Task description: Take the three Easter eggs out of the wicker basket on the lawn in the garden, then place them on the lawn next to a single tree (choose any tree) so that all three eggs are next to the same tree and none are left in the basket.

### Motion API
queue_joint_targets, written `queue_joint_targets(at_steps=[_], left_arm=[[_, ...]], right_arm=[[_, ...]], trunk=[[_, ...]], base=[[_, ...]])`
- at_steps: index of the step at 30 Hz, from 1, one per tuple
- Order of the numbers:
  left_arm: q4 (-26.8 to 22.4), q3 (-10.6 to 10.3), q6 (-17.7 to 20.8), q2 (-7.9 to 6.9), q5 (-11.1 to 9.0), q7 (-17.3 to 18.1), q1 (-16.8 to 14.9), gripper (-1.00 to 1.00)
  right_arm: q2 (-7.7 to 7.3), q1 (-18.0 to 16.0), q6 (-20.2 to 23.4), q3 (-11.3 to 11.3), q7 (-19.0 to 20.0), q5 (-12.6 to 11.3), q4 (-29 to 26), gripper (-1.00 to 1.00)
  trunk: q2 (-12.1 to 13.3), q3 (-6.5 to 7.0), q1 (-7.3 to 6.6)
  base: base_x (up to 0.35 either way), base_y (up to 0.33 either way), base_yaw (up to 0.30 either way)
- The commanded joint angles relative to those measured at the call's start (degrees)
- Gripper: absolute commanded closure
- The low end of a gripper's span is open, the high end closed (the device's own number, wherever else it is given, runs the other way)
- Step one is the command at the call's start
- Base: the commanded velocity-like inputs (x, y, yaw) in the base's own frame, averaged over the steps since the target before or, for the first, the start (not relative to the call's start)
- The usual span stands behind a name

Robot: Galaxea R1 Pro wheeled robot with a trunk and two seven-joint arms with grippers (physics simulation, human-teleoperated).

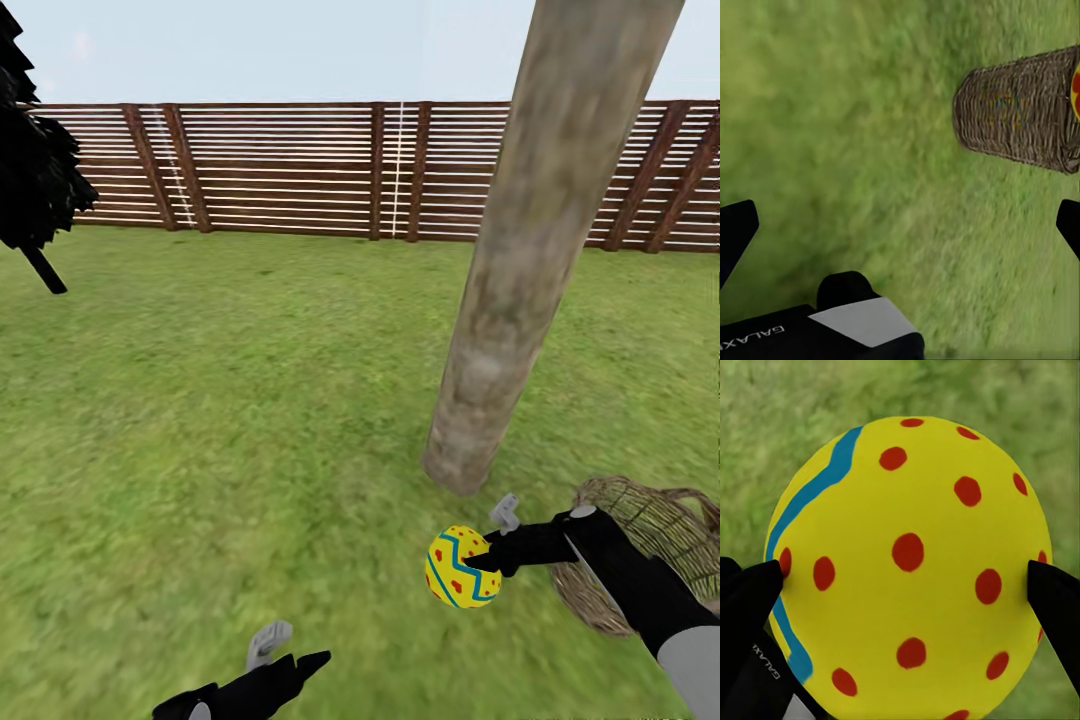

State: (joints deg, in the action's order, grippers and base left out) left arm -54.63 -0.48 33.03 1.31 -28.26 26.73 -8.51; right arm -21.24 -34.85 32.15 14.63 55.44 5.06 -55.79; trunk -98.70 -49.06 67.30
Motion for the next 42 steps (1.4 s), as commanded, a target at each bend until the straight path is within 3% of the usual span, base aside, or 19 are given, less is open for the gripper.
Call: queue_joint_targets(at_steps=[1, 3, 6, 10, 17, 21, 23, 27, 39, 42], left_arm=[[0.0, 0.0, 0.5, 0.01, -0.4, -0.1, 0.0, -1.00], [0.0, 0.0, 0.5, 0.01, -0.4, -0.1, 0.0, -1.00], [-0.1, 0.0, 0.5, 0.01, -0.3, -0.1, 0.0, -1.00], [-0.1, 0.0, 0.4, 0.03, -0.3, 0.0, 0.0, -1.00], [-0.1, 0.0, 0.4, 0.09, -0.3, 0.0, 0.0, -1.00], [-0.1, 0.0, 0.3, 0.10, -0.3, 0.0, 0.0, -1.00], [-0.1, 0.0, 0.3, 0.11, -0.3, 0.0, 0.0, -1.00], [-0.1, -0.3, 0.3, 0.12, -0.3, 0.0, 0.0, -1.00], [-0.1, -0.7, -0.4, 0.10, -0.4, 0.0, 0.0, -1.00], [-0.1, -0.7, -0.4, 0.10, -0.4, 0.0, 0.0, -1.00]], right_arm=[[-0.02, 0.0, 0.2, 0.0, 0.3, 0.4, -0.1, 1.00], [0.01, 0.0, 0.1, 0.0, 0.1, 0.3, 0.1, 1.00], [0.43, 0.0, -0.3, 0.0, -4.8, -0.2, 1.6, 1.00], [3.89, 0.0, -2.6, -0.5, -11.8, -0.4, 3.2, 1.00], [5.20, 0.0, -6.4, -0.7, -14.6, -0.5, 5.6, 1.00], [6.73, 0.0, -10.4, -0.8, -21.2, -1.4, 7.7, 1.00], [7.73, 0.0, -12.8, -0.7, -23.5, -3.0, 10.2, 1.00], [9.58, 0.0, -16.7, -0.7, -26.7, -3.8, 12.8, 1.00], [9.91, 0.0, -17.2, -0.7, -27.6, -3.9, 14.0, 1.00], [9.91, 0.0, -17.1, -0.5, -29.3, -3.7, 15.1, 1.00]], trunk=[[0.0, -0.05, 0.00], [0.0, -0.06, 0.00], [0.0, -0.06, 0.00], [0.0, -0.06, 0.00], [0.0, -0.06, 0.00], [0.0, -0.06, 0.00], [0.0, -0.06, 0.00], [-1.2, -0.60, 0.66], [-6.0, -2.75, 3.29], [-7.2, -3.29, 3.95]], base=[[0.014, 0.029, -0.022], [0.006, 0.012, -0.009], [0.002, 0.003, -0.002], [0.000, 0.000, 0.000], [0.000, 0.000, 0.000], [0.000, 0.000, 0.000], [0.000, 0.000, 0.000], [0.000, 0.000, 0.000], [0.000, 0.000, 0.000], [0.000, 0.000, 0.000]])
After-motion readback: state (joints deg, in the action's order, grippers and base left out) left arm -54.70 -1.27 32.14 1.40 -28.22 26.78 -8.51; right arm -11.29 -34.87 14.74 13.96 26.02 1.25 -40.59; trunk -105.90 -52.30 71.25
